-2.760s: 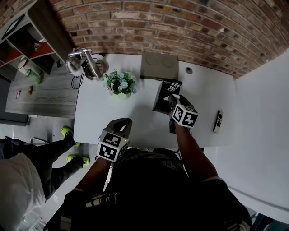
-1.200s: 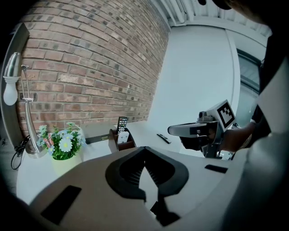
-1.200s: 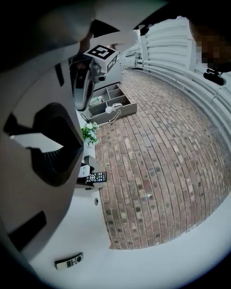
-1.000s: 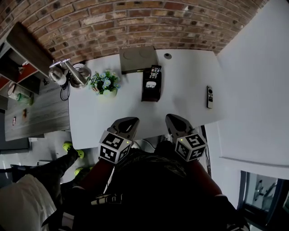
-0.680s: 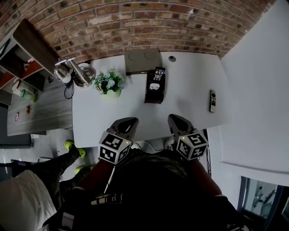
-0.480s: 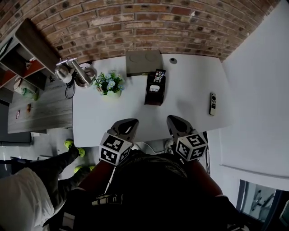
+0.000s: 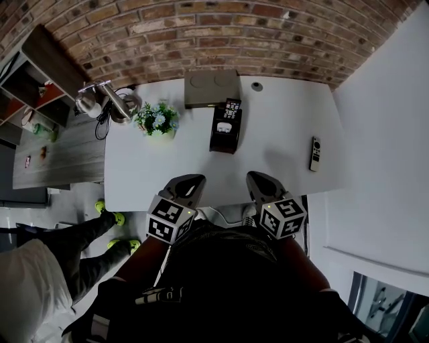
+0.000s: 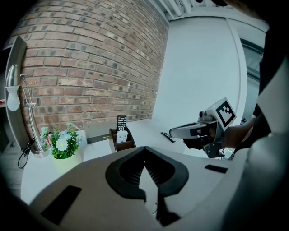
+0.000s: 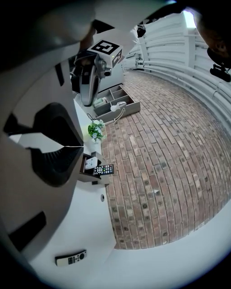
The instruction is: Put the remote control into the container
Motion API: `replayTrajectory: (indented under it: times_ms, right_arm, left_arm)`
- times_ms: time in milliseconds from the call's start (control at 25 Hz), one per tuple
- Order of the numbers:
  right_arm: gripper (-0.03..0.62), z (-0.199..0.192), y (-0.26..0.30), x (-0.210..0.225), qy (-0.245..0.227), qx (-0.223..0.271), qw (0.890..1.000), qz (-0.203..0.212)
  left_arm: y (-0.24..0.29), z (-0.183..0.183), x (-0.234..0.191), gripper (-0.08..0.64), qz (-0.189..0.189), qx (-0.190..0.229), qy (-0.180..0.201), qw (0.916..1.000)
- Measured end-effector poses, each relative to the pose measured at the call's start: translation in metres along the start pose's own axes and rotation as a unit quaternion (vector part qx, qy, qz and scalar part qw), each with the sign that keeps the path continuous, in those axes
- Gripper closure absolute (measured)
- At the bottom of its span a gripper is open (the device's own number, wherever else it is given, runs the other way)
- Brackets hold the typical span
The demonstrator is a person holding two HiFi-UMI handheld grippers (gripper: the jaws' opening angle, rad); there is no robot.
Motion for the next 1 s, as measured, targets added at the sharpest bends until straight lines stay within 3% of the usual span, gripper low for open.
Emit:
replayTrajectory:
  times_ms: [320,600,1000]
  right_arm:
    - [0.583,0.0,-0.015,0.039,0.009,-0.009,1.0,-0.002]
    - [0.583,-0.005,-0.034,0.094,0.021,-0.019,0.999,-0.03]
    - [0.583,-0.016,-0.071,0.197,0.054,-0.035,0.993,-0.095]
  left_arm:
    - [0.03,0.001,0.026,0.555,0.016,-0.021,0.011,0.9996]
    - [0.075,-0.013,0.055,0.555,-0.009,-0.1,0.013,0.9949]
    - [0.129,-0.001,0.092,0.555,-0.015,-0.102,0.022,0.9944]
Point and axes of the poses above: the fingertips, and each gripper's own axes: y forward along the fingers, x to its right, z out of its top, the point moved 9 cm from there along -y, backward along the fingers, and after that the axes turned 8 degrees about x, right-handed, at the moved point
